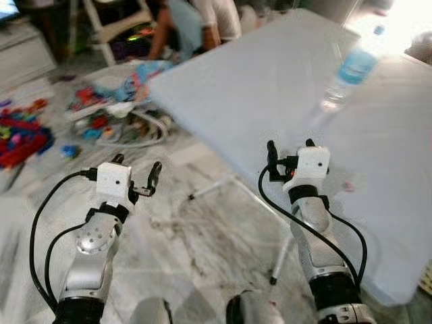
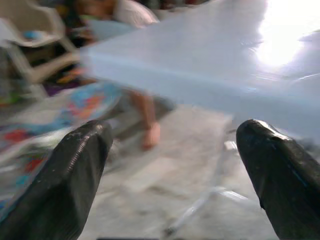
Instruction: Restocking fridge
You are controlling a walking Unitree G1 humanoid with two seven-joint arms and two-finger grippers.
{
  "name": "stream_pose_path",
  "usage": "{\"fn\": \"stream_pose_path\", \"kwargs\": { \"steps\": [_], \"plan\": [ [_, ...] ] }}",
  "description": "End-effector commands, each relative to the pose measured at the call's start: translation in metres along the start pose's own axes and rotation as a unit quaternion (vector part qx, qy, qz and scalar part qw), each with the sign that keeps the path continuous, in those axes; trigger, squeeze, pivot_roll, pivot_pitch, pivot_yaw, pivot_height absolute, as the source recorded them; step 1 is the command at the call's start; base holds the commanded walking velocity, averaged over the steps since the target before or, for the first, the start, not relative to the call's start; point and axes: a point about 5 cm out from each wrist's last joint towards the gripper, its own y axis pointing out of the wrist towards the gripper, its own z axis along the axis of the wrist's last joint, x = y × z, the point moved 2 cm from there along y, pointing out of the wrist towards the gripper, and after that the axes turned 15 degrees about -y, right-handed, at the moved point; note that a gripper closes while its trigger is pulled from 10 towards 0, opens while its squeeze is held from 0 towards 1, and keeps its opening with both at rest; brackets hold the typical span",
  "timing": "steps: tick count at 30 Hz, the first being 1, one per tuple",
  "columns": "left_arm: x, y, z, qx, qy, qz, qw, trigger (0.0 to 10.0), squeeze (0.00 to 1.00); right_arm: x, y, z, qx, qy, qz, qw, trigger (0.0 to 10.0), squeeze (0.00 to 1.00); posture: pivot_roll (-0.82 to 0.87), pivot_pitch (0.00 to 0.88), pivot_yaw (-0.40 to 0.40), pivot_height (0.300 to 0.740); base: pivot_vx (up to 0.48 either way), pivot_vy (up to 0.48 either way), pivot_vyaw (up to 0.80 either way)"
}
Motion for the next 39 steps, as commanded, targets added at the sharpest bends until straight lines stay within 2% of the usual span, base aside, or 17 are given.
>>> {"fn": "stream_pose_path", "kwargs": {
  "steps": [1,11,19,27,31,34,39],
  "plan": [
    [-0.011,-0.004,0.0,-0.005,0.005,0.013,1.0,10.0,0.0,-0.004,0.004,0.012,0.022,0.006,-0.001,1.0,10.0,0.0,0.01,0.138,-0.055,0.74,0.386,0.285,0.0],
    [-0.011,-0.001,0.0,-0.006,0.0,0.019,1.0,10.0,0.0,-0.004,0.005,0.013,0.025,0.004,0.0,1.0,10.0,0.0,0.0,0.137,-0.057,0.74,0.336,0.337,-0.24],
    [-0.01,-0.001,0.004,0.006,0.009,0.015,1.0,10.0,0.0,-0.005,0.006,0.015,0.031,-0.001,0.0,1.0,10.0,0.0,0.0,0.135,-0.055,0.74,0.0,0.423,0.0],
    [-0.009,0.001,0.005,0.008,0.011,0.01,1.0,10.0,0.0,-0.007,0.007,0.016,0.031,0.0,0.0,1.0,10.0,0.0,0.01,0.129,-0.051,0.74,0.0,0.0,0.0],
    [-0.008,0.002,0.006,0.01,0.013,0.009,1.0,10.0,0.0,-0.001,0.009,0.026,0.06,-0.033,-0.019,0.997,10.0,0.0,0.01,0.131,-0.049,0.74,0.0,0.0,0.0],
    [-0.007,0.001,0.006,0.011,0.013,0.007,1.0,10.0,0.0,0.016,0.021,0.043,0.083,-0.058,-0.069,0.992,10.0,0.0,0.01,0.131,-0.047,0.74,0.0,0.0,0.0],
    [-0.006,0.001,0.006,0.012,0.014,0.004,1.0,10.0,0.0,0.031,0.036,0.058,0.093,-0.055,-0.096,0.989,10.0,0.0,0.01,0.133,-0.044,0.74,0.0,0.0,0.0]
  ]
}}
